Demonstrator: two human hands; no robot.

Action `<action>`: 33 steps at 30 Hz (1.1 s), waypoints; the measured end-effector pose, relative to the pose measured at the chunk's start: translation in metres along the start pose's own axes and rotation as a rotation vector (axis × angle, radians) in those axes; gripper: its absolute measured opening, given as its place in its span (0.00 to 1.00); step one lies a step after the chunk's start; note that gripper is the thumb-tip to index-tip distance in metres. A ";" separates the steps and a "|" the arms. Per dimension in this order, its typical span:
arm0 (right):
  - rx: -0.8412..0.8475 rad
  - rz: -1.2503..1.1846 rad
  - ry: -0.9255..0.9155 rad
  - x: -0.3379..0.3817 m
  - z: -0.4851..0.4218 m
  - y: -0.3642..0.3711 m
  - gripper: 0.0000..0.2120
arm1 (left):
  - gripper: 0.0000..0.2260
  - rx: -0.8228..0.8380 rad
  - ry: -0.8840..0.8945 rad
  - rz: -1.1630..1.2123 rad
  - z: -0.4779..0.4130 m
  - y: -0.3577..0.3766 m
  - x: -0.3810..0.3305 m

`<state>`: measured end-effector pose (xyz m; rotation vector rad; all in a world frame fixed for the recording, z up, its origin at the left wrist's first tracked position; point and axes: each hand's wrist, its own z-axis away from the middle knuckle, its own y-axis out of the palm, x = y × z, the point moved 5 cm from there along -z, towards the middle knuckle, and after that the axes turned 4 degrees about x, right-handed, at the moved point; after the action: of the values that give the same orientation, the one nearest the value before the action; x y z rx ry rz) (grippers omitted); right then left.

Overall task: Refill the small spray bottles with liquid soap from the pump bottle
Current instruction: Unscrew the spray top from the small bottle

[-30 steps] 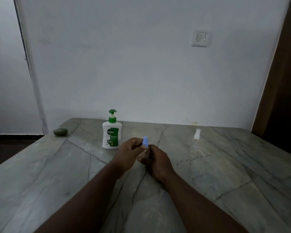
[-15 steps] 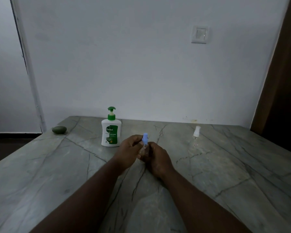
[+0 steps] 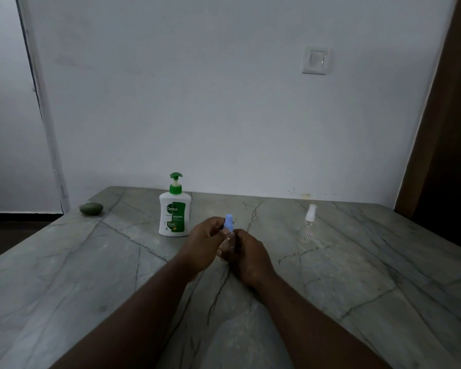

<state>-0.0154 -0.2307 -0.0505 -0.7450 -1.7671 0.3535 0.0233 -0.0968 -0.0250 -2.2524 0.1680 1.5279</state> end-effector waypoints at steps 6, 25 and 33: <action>-0.001 0.008 -0.009 -0.002 -0.001 0.001 0.17 | 0.08 -0.089 0.001 0.010 0.000 0.001 -0.003; -0.014 0.007 -0.012 -0.003 -0.002 0.002 0.16 | 0.05 -0.156 0.054 -0.237 0.004 0.000 -0.017; -0.010 0.010 -0.029 -0.003 -0.003 0.001 0.20 | 0.14 0.073 -0.010 -0.147 0.001 0.009 -0.010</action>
<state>-0.0120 -0.2328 -0.0525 -0.7593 -1.7939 0.3643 0.0156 -0.1055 -0.0181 -2.1500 0.0529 1.4326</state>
